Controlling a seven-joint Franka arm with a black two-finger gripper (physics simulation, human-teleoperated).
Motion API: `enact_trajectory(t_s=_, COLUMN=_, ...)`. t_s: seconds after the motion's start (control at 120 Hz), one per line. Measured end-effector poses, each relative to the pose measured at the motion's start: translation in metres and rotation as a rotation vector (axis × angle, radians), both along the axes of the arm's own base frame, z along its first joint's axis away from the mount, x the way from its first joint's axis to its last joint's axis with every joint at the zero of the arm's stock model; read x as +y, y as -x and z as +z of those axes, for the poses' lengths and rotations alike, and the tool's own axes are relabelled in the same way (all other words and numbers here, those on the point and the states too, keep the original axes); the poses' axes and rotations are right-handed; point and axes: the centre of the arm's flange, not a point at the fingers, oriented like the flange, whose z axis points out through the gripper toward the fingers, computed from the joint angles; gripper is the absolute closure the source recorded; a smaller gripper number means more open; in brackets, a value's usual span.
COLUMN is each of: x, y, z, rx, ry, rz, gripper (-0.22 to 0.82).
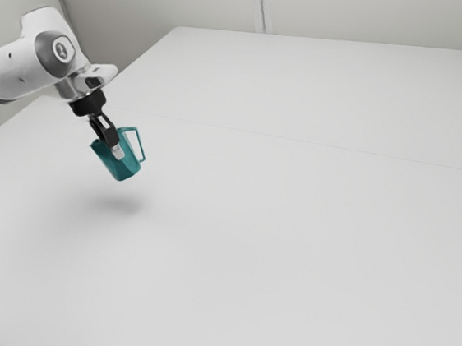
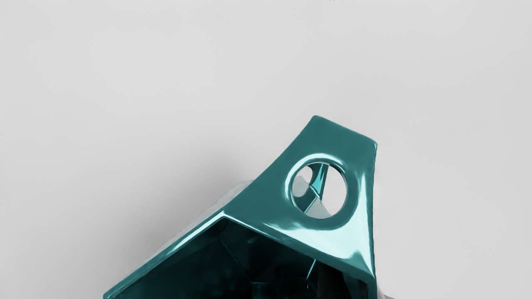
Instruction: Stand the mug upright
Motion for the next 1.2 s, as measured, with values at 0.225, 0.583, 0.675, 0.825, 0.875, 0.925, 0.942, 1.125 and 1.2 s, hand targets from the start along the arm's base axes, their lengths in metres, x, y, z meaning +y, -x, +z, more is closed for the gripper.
enact_trajectory(t_s=0.225, x=-0.047, y=-0.011, z=-0.014, rx=-0.043, ry=-0.22, rz=0.037, gripper=0.79)
enact_trajectory(t_s=0.583, x=-0.089, y=-0.003, z=-0.051, rx=-0.082, ry=-0.258, rz=0.233, gripper=0.79)
enact_trajectory(t_s=0.675, x=-0.089, y=-0.004, z=-0.054, rx=-0.088, ry=-0.261, rz=0.284, gripper=0.79)
enact_trajectory(t_s=0.825, x=-0.09, y=-0.006, z=-0.072, rx=-0.065, ry=-0.266, rz=0.35, gripper=0.79)
enact_trajectory(t_s=0.875, x=-0.09, y=-0.006, z=-0.077, rx=-0.055, ry=-0.267, rz=0.368, gripper=0.79)
enact_trajectory(t_s=0.925, x=-0.09, y=-0.004, z=-0.082, rx=-0.047, ry=-0.268, rz=0.385, gripper=0.79)
enact_trajectory(t_s=0.942, x=-0.09, y=-0.004, z=-0.082, rx=-0.045, ry=-0.268, rz=0.391, gripper=0.79)
enact_trajectory(t_s=1.125, x=-0.098, y=-0.004, z=-0.096, rx=-0.021, ry=-0.269, rz=0.429, gripper=0.79)
enact_trajectory(t_s=1.2, x=-0.099, y=-0.005, z=-0.101, rx=-0.011, ry=-0.27, rz=0.445, gripper=0.79)
